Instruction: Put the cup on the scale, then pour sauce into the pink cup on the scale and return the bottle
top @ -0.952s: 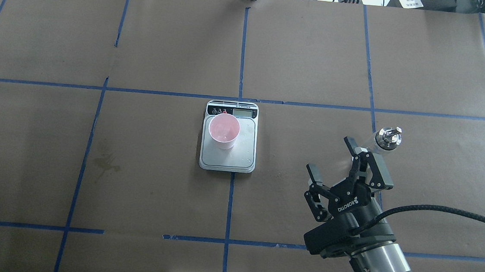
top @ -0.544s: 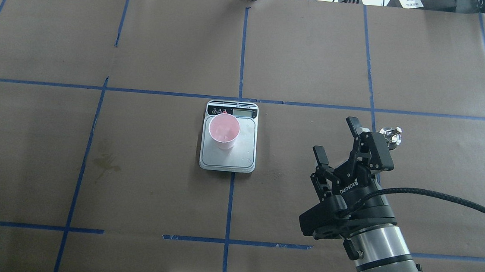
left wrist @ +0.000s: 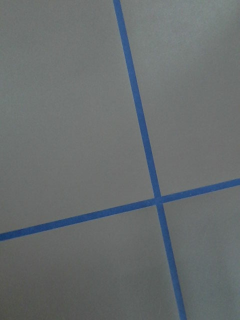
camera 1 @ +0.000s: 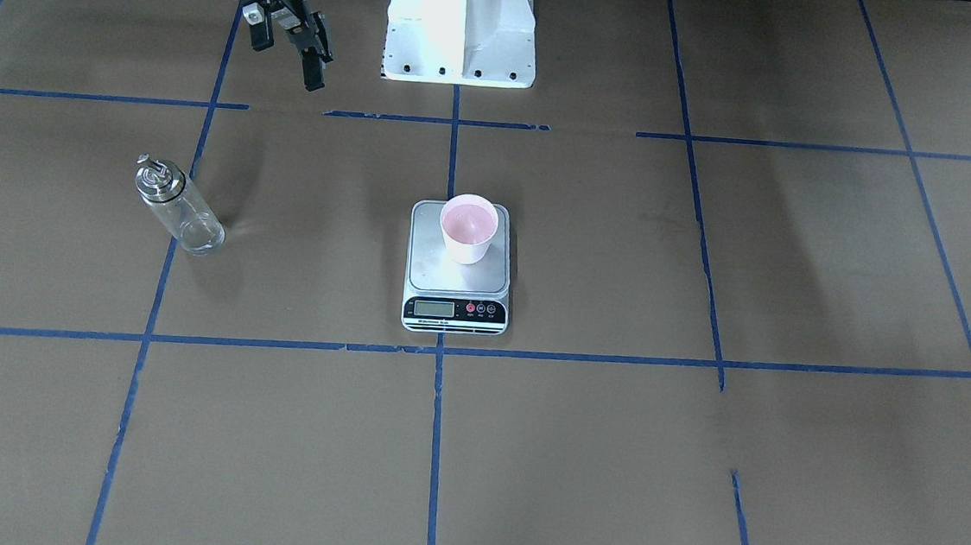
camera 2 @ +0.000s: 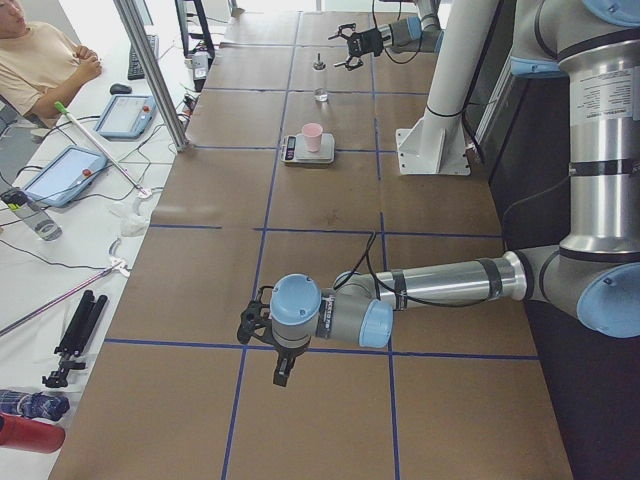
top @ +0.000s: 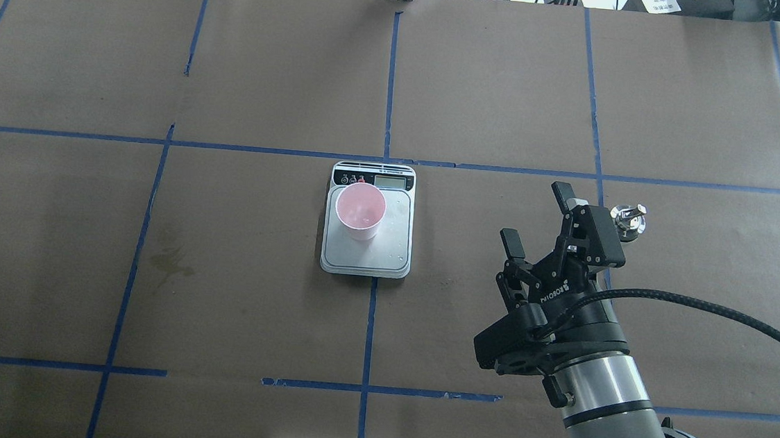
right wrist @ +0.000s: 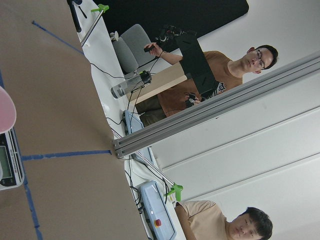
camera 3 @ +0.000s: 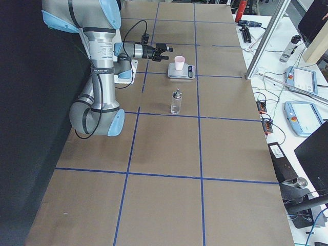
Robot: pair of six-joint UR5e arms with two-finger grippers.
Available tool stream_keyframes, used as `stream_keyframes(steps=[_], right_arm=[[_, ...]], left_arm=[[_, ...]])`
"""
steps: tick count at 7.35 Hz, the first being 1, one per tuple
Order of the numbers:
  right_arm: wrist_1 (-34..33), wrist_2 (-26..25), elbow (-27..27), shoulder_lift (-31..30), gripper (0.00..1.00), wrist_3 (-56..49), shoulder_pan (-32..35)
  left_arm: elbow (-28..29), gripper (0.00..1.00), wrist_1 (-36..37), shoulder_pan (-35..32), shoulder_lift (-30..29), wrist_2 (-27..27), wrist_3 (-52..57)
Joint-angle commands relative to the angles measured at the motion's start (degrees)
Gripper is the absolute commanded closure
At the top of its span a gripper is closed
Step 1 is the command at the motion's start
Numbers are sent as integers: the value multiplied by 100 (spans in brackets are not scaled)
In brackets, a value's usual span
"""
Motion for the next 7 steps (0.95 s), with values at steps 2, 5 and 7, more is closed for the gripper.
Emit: stream_keyframes(steps=[2,5,7], right_arm=[[1577,50,-85,-1024,0,1523,-19],[3563,121,-411,-1777,0,1664,-20],[4431,77,-821,-2413,0,2024,7]], left_arm=[[-7,0,0,0,0,0,-16],[-8,0,0,0,0,0,-7],[-8,0,0,0,0,0,-16]])
